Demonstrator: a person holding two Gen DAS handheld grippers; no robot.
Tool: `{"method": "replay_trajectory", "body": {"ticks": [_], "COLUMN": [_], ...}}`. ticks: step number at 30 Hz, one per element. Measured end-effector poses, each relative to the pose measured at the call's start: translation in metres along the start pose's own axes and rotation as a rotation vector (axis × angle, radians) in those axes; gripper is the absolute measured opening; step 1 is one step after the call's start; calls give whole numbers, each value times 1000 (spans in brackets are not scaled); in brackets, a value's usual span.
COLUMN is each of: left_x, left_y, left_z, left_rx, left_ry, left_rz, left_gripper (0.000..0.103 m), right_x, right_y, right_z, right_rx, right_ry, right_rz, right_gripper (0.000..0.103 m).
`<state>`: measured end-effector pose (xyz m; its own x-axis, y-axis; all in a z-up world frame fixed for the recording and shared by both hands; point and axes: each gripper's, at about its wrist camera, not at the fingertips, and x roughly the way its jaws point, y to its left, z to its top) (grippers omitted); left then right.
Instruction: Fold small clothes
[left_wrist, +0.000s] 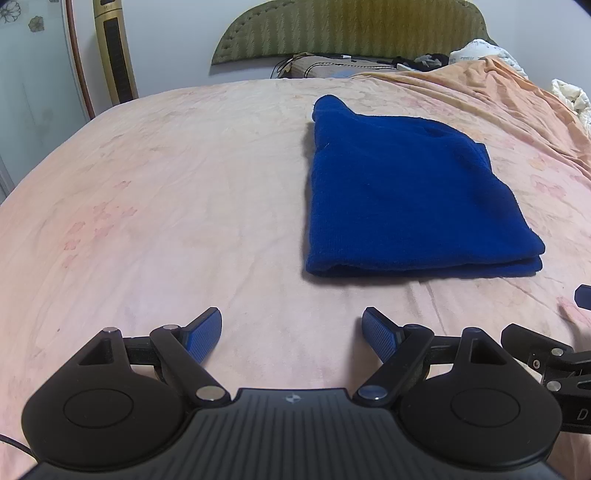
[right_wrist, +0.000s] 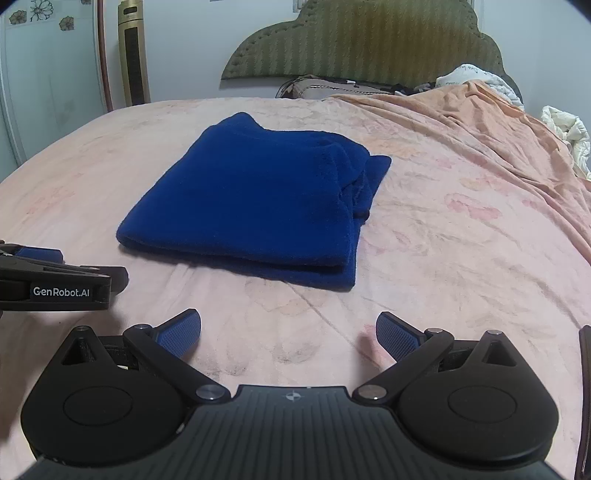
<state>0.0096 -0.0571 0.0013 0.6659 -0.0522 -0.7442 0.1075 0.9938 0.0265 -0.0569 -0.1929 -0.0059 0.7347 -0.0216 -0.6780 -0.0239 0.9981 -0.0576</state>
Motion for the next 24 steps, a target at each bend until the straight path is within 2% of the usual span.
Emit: {"method": "replay_trajectory", "body": {"ticks": [24], "left_x": [-2], "left_y": [-1], "left_z": [-1], "left_rx": [14], "left_ry": [-2], "left_rz": [2], "left_gripper": [83], "right_x": [0], "right_y": [-1], "right_z": [-1], "right_rx": [8], "right_ry": [-2], "right_rz": [13], "right_gripper": [102]}}
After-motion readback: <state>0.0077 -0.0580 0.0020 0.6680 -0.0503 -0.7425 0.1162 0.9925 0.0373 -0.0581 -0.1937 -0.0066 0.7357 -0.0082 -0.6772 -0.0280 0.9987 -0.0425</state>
